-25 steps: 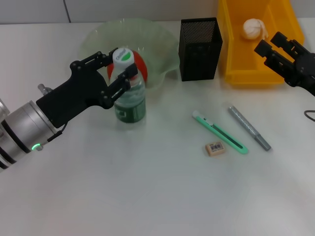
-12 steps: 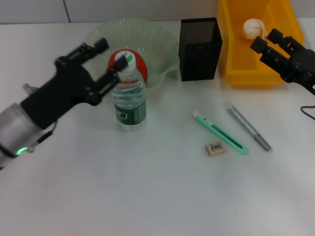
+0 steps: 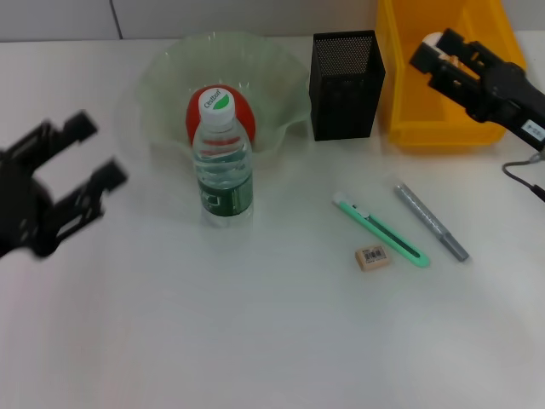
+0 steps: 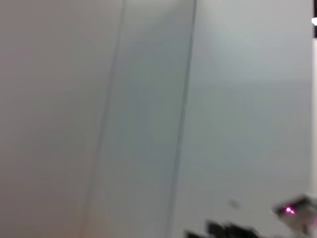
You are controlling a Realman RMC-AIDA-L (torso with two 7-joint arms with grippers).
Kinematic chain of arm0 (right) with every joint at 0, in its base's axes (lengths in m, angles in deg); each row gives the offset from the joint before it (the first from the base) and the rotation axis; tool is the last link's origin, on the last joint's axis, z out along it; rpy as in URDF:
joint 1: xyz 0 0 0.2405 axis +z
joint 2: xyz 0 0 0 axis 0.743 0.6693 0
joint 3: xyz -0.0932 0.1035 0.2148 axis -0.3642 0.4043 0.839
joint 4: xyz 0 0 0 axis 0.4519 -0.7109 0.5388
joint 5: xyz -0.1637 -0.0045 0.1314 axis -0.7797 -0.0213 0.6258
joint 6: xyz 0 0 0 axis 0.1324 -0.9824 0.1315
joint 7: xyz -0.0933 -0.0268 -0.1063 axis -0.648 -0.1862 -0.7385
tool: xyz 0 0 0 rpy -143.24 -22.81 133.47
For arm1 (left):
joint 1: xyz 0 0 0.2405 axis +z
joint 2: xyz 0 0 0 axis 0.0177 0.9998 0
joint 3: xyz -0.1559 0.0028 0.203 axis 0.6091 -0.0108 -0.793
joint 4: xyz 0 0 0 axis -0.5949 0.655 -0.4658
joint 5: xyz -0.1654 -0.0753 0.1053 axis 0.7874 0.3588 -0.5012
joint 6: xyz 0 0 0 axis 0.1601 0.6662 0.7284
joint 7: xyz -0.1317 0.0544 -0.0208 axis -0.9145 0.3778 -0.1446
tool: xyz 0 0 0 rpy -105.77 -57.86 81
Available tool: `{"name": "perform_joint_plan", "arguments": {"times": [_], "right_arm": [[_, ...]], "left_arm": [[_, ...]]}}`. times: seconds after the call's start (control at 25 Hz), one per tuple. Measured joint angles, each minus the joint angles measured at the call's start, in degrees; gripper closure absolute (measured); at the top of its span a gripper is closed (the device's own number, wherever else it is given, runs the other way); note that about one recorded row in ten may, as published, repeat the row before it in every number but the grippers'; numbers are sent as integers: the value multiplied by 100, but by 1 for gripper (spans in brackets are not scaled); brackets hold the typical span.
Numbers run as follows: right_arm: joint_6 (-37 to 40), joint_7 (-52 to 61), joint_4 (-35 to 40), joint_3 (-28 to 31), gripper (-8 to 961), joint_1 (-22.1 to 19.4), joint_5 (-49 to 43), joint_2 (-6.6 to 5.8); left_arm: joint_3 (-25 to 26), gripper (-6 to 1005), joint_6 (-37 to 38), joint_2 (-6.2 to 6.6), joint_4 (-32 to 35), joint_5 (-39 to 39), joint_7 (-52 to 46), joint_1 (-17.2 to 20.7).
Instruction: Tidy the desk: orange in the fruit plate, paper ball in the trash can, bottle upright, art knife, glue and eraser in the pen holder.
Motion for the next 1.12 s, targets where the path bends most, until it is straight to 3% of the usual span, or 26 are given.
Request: {"name": "perform_joint_plan", "arguments": {"times": [0.04,0.08,0.2,0.24,0.28,0.4,0.44,0.48,0.64,0.8,0.84,1.12], "right_arm": [[28,284,199,-264,182,108,-4,-1],[28,284,199,-264,183,108,-4,-1],[41,944,778,-940,185,253,-10,-4],[23,1603,1419,-1568,186,294,-85,-21],[23,1603,1419,-1568,187,294,-85,-21],[50,2868,2643,-2314,190,300,-584,-50],[71,3731,3461,-2608,191,309,-1112,-44],[71,3731,3461,-2608,192,309,-1112,-44],[193,5606,5174,-3426,195,484,-2692,4],[388,6348,5603,-3939,198,718,-3647,10],[469,6811,5691,-4370,199,930,-4372,11],[116,7541,5547,-5221,205,1221,-5129,39]], "left_arm": [[8,361,162,215,46,-384,-292,45],[8,355,162,215,46,-384,-292,45],[15,339,302,431,314,-1064,-778,92],[60,334,302,495,569,-1551,-1109,122],[60,328,302,495,569,-1551,-1109,122],[304,251,242,499,751,-2213,-1494,87],[613,215,204,439,786,-2687,-1647,22],[613,215,204,439,786,-2687,-1647,22],[1053,215,196,294,843,-3193,-1686,-21],[1059,215,198,275,864,-3247,-1688,-24],[1063,215,202,250,910,-3356,-1691,-32],[1075,215,120,240,909,-3441,-1694,-36]]}}
